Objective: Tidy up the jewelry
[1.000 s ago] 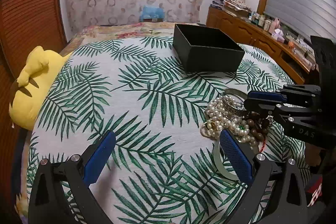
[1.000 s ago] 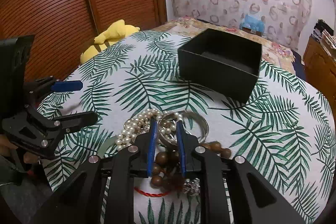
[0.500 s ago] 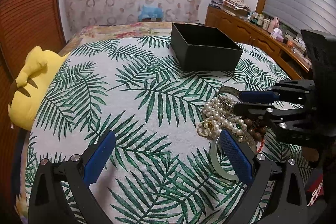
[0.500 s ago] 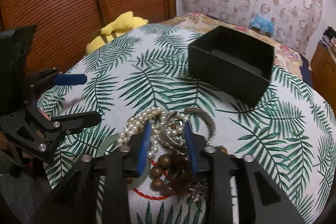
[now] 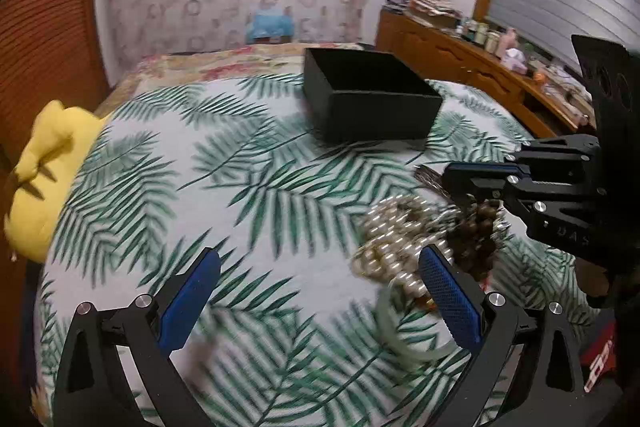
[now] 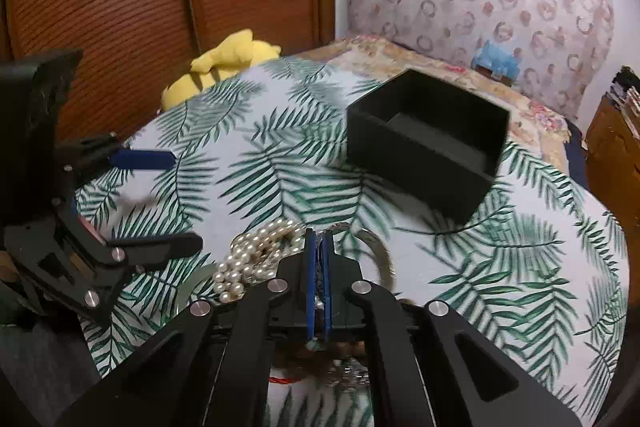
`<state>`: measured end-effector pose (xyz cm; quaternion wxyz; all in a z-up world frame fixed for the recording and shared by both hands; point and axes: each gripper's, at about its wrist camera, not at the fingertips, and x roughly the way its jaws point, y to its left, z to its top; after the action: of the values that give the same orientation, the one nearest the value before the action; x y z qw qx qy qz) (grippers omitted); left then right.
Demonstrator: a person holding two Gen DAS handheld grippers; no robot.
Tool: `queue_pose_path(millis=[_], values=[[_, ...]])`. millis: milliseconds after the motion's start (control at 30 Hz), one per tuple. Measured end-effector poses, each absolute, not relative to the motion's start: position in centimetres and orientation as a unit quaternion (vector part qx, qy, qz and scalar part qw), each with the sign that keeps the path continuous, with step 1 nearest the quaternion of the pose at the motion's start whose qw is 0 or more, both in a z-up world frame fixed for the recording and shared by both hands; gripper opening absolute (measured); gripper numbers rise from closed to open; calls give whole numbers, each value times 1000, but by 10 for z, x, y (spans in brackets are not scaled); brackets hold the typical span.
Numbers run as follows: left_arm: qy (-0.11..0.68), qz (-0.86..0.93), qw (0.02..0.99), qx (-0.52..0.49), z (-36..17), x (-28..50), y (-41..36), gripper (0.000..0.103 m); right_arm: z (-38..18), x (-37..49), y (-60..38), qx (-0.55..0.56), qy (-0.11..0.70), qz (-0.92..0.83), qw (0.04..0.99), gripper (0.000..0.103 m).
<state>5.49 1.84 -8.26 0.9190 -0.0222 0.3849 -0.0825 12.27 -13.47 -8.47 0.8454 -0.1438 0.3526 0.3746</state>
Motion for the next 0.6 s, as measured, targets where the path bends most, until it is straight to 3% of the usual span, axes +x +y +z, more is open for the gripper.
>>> queue_pose_path(millis=[100,233,367,400,600], values=[[387,-106,916,-30,-82,64,12,91,-78,124,-143,-138,345,369,852,1],[410,-138,900,-46,-89,82,2,65,-71,127,-151,-134,340,367,855,0],[431,-145,889,-62,-99,97,0,47,-70,129,-154,-133,341,370,854,0],[433,-145,887,-64,-101,99,1,37,-71,130,-153,-132,342,369,854,0],[439,-162,881,-74,-104,102,1,14,-78,140,-153,-128,354,358,854,1]])
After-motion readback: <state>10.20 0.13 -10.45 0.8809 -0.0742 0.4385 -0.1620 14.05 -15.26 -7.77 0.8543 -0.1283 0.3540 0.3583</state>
